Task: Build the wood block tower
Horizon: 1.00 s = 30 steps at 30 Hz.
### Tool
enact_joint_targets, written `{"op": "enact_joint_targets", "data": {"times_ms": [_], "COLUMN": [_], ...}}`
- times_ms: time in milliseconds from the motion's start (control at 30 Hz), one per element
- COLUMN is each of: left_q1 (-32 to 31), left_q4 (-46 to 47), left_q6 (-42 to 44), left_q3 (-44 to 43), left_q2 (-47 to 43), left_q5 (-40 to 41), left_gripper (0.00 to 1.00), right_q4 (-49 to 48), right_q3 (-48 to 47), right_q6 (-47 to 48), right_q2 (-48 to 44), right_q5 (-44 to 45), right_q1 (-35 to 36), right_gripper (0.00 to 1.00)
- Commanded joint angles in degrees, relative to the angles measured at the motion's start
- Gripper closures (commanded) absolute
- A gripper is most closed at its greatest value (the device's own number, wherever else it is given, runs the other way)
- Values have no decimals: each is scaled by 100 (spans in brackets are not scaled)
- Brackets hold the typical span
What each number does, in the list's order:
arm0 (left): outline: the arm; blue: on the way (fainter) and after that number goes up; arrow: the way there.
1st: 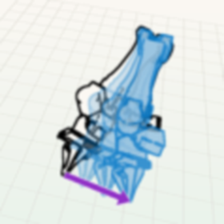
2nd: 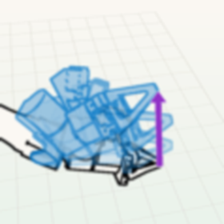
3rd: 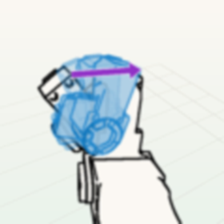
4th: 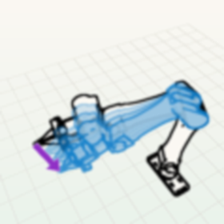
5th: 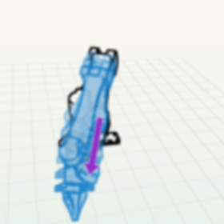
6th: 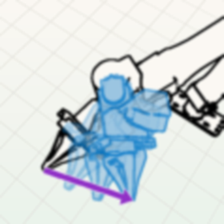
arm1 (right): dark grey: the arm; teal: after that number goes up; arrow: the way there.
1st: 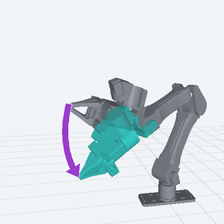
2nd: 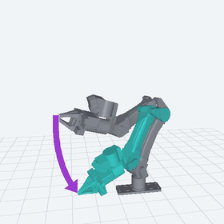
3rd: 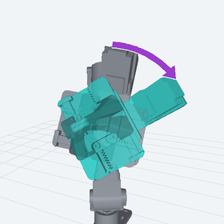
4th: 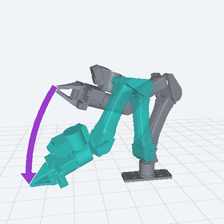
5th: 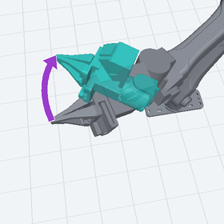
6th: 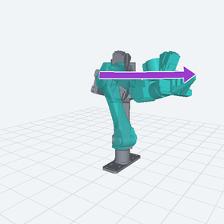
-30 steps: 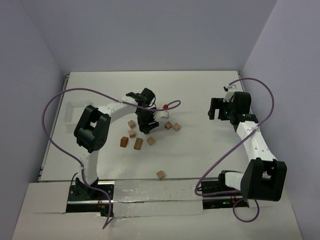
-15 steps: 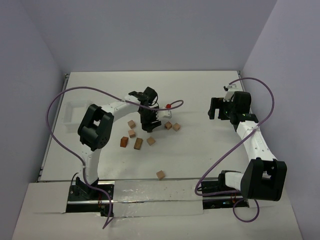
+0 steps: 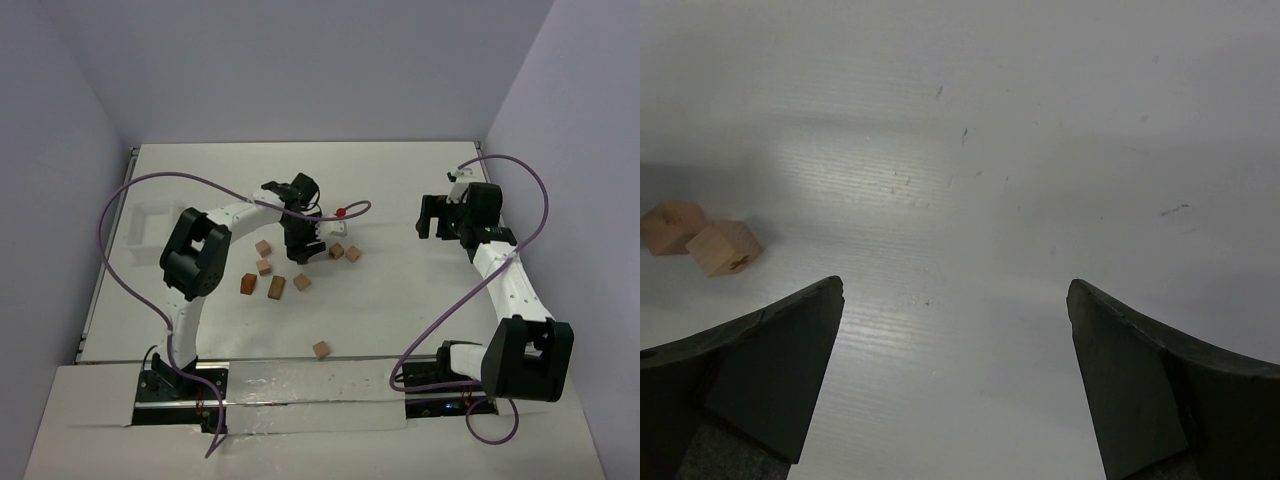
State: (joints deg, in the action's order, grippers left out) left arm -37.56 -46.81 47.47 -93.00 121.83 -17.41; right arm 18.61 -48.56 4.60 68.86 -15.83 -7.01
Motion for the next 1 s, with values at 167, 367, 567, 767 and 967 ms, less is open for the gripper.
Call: {"op": "enact_joint_targets", "data": {"times_ms": [167,367,567,767,967], "left_q1": [-84,-118,-72,323,998], "left_q4": [-9,-344,-870,-798,-227], "left_q6": [149,15,-176,-435,-747], "left_q3": [-181,-735,-1620,-748,960], "left_q2": [121,-182,-1000,-1964,-2724], "left_q5": [-71,56,294,311,-184], "left_gripper": [1,1,1,1,10], "right_q4": [2,0,-15,-7,-24], "right_q3": [-285,-265,-233,-237,-225], "right_q6": [58,50,41,41,41], "right_q2": [56,-14,-118,-175,-178], "right_q5": [-61,-69,-109,-157,-148], "right_q1": [-38,-31,-38,-38,-38], "right_gripper": [0,0,0,0,0]}}
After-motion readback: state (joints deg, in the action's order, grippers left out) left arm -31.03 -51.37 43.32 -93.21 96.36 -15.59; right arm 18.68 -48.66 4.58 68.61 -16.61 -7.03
